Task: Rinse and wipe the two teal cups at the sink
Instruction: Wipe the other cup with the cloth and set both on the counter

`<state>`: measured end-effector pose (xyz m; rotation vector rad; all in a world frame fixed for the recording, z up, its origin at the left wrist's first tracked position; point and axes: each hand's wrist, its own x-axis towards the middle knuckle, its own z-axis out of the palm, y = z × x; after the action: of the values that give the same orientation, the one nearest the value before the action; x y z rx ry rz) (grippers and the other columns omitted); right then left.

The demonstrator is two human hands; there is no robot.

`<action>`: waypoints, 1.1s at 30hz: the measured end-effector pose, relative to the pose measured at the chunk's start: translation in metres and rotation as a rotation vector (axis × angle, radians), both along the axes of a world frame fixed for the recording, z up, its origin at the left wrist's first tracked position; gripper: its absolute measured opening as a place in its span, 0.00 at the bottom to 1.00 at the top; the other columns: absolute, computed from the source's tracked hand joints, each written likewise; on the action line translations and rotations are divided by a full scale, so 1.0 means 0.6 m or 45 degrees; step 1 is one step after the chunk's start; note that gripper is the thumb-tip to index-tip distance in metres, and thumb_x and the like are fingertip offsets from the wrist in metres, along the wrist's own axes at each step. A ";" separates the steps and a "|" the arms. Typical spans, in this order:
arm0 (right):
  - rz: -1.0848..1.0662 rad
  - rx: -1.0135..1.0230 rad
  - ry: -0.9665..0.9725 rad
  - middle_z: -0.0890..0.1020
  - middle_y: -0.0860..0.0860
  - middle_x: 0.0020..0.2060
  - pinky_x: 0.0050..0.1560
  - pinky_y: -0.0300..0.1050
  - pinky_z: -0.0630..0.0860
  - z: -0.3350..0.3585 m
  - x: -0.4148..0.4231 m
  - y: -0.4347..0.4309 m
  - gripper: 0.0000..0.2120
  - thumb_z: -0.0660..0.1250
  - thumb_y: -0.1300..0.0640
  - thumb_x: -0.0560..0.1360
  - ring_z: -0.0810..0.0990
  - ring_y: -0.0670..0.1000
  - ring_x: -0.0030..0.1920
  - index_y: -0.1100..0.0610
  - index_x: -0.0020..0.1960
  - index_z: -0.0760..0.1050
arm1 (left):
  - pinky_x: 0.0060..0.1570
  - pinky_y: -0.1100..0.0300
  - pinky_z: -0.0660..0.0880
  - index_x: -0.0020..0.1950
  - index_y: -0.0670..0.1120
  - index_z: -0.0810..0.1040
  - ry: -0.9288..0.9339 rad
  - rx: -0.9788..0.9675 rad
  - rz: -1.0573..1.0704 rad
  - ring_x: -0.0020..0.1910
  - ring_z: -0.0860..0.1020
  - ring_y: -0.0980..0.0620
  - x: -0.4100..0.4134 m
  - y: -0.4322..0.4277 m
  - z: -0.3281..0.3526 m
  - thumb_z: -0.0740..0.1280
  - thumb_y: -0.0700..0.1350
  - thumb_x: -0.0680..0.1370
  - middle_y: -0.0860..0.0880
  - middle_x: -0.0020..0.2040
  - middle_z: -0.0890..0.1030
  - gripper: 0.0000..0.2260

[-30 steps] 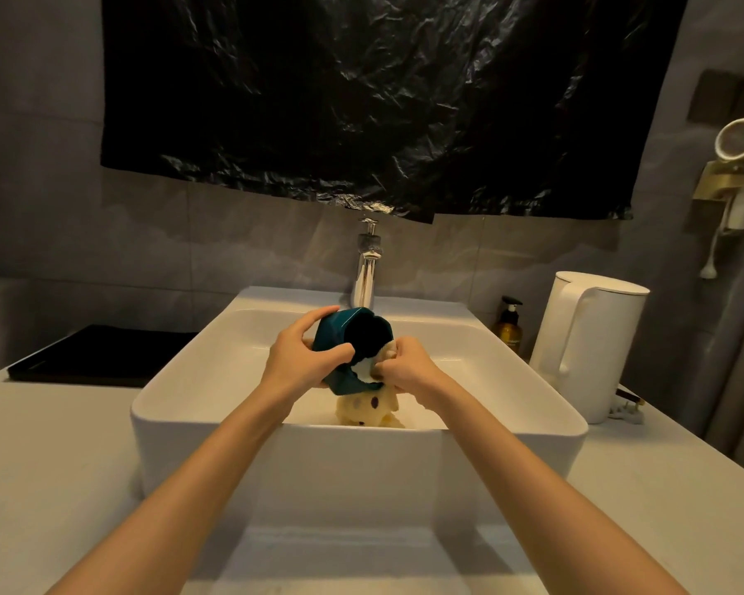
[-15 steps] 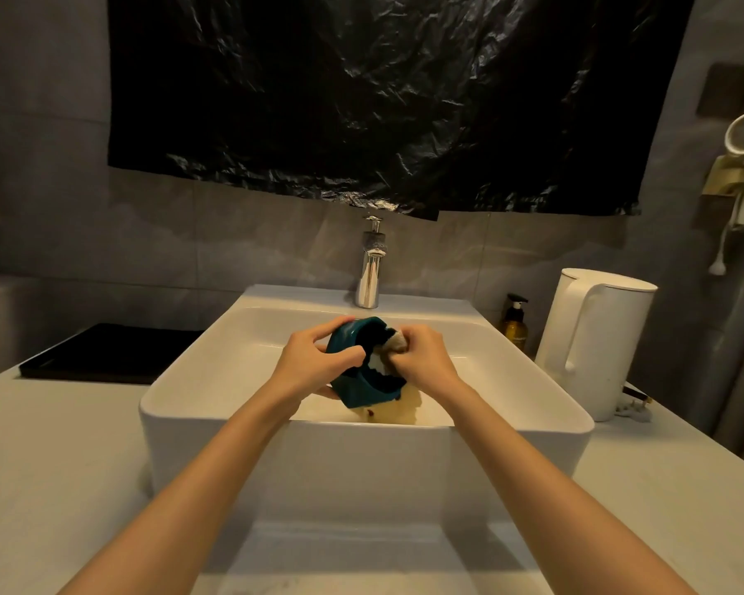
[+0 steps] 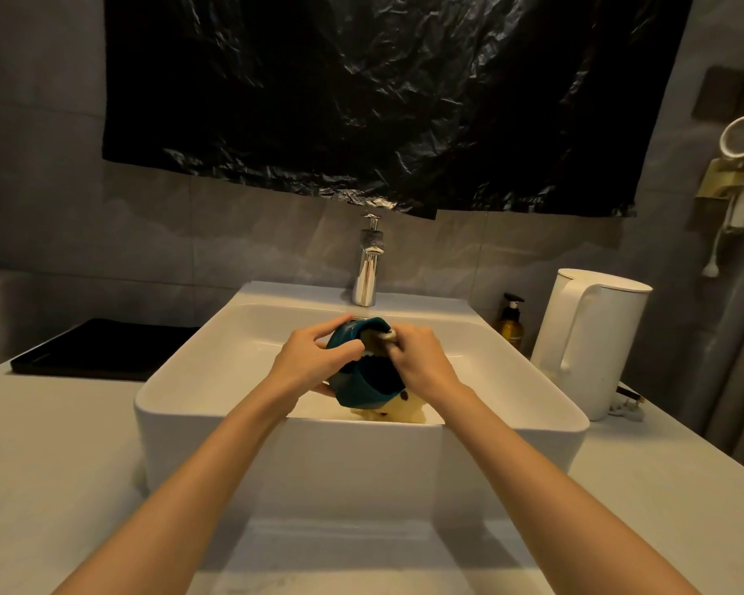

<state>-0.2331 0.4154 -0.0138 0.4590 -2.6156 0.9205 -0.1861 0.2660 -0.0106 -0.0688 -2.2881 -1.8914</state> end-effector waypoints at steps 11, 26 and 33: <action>-0.024 -0.303 -0.191 0.78 0.54 0.46 0.42 0.36 0.76 -0.006 -0.008 -0.018 0.06 0.63 0.64 0.77 0.78 0.52 0.47 0.61 0.54 0.75 | 0.37 0.59 0.78 0.65 0.55 0.68 0.132 0.065 0.060 0.55 0.72 0.49 -0.005 -0.002 -0.002 0.69 0.41 0.75 0.51 0.58 0.70 0.22; 0.158 -0.129 -0.099 0.80 0.53 0.50 0.53 0.42 0.77 -0.004 0.002 -0.005 0.09 0.66 0.64 0.77 0.79 0.54 0.55 0.57 0.56 0.76 | 0.33 0.57 0.78 0.59 0.53 0.71 -0.035 -0.048 0.020 0.52 0.74 0.47 0.003 -0.001 -0.001 0.66 0.46 0.77 0.48 0.53 0.75 0.11; -0.043 -0.110 0.017 0.81 0.56 0.47 0.46 0.49 0.82 -0.008 -0.001 -0.005 0.10 0.60 0.60 0.80 0.80 0.55 0.48 0.60 0.54 0.79 | 0.44 0.58 0.78 0.74 0.55 0.62 -0.005 0.100 -0.035 0.57 0.72 0.49 0.000 0.001 0.004 0.71 0.47 0.73 0.49 0.63 0.70 0.31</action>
<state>-0.2335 0.4126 -0.0187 0.3959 -2.5518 1.0114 -0.1859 0.2664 -0.0083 -0.0870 -2.2237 -1.9939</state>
